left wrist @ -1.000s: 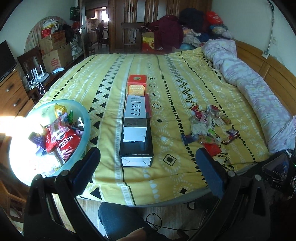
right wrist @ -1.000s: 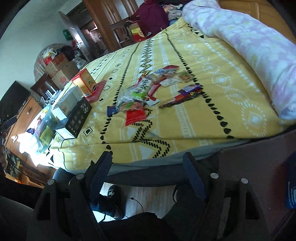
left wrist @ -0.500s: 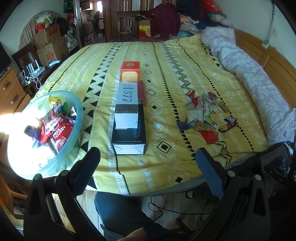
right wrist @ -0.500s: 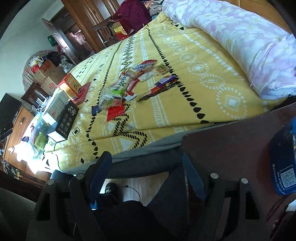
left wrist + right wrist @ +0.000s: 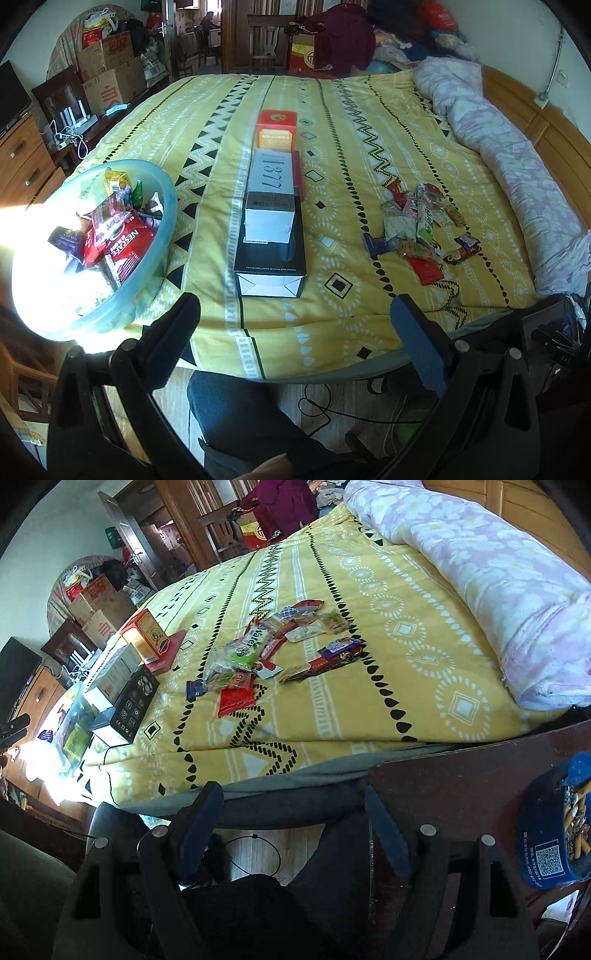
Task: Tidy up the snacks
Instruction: 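Move both grippers back toward the snack pile on the bed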
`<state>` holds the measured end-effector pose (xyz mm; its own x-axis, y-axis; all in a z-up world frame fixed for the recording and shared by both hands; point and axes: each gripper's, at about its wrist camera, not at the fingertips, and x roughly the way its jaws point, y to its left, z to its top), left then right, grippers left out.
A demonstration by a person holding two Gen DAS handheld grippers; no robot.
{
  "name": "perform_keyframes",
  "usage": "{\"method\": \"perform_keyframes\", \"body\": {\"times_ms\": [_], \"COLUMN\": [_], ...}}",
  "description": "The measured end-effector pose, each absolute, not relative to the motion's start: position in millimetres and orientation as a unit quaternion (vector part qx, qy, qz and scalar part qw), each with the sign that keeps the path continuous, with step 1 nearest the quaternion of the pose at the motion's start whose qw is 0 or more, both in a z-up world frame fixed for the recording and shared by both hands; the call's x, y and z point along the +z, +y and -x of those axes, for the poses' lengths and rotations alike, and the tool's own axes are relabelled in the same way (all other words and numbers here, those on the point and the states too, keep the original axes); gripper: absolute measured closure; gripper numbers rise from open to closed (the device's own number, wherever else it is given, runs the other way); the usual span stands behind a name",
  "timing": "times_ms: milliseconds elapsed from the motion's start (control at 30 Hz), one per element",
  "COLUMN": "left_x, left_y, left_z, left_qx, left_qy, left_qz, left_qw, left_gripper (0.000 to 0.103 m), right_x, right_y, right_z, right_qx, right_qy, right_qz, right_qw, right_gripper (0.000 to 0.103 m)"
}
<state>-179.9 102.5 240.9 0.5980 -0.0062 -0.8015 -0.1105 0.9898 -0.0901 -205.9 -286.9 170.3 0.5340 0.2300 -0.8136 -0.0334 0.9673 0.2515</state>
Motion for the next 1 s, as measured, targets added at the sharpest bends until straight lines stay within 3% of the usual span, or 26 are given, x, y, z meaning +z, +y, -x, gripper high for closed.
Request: {"method": "perform_keyframes", "body": {"times_ms": [1000], "left_x": [230.3], "left_y": [107.9], "left_z": [174.5], "left_qx": [0.009], "left_qy": [0.444], "left_qz": [0.076], "left_qw": [0.893], "left_gripper": [0.0], "right_x": [170.6], "right_y": [-282.2], "right_z": [198.8], "right_qx": [0.071], "right_qy": [0.48], "right_qz": [-0.101], "right_qw": [0.868], "right_gripper": [0.021]}}
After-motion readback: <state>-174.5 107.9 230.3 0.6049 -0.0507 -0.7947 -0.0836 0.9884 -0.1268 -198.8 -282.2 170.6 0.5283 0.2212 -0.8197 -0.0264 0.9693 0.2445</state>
